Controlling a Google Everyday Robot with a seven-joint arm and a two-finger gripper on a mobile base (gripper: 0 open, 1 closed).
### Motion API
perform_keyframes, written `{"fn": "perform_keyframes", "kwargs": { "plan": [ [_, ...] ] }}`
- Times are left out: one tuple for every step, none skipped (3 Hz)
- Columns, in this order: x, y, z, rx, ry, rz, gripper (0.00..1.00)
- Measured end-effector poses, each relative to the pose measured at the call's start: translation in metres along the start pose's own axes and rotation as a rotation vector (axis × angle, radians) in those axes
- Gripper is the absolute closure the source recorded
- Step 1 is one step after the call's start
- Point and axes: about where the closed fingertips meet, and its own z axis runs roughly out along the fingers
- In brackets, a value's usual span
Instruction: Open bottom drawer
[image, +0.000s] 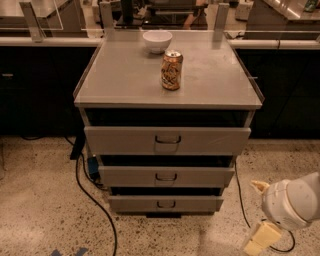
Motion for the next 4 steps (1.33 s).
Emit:
{"fn": "perform_keyframes", "kwargs": {
  "plan": [
    [-0.005, -0.001, 0.074, -0.019, -0.016, -0.061, 0.00],
    [-0.001, -0.011, 0.134, -0.007, -0.009, -0.061, 0.00],
    [-0.005, -0.020, 0.137, 0.024, -0.020, -0.061, 0.00],
    [-0.004, -0.019, 0.137, 0.021, -0.019, -0.061, 0.00]
  ]
}}
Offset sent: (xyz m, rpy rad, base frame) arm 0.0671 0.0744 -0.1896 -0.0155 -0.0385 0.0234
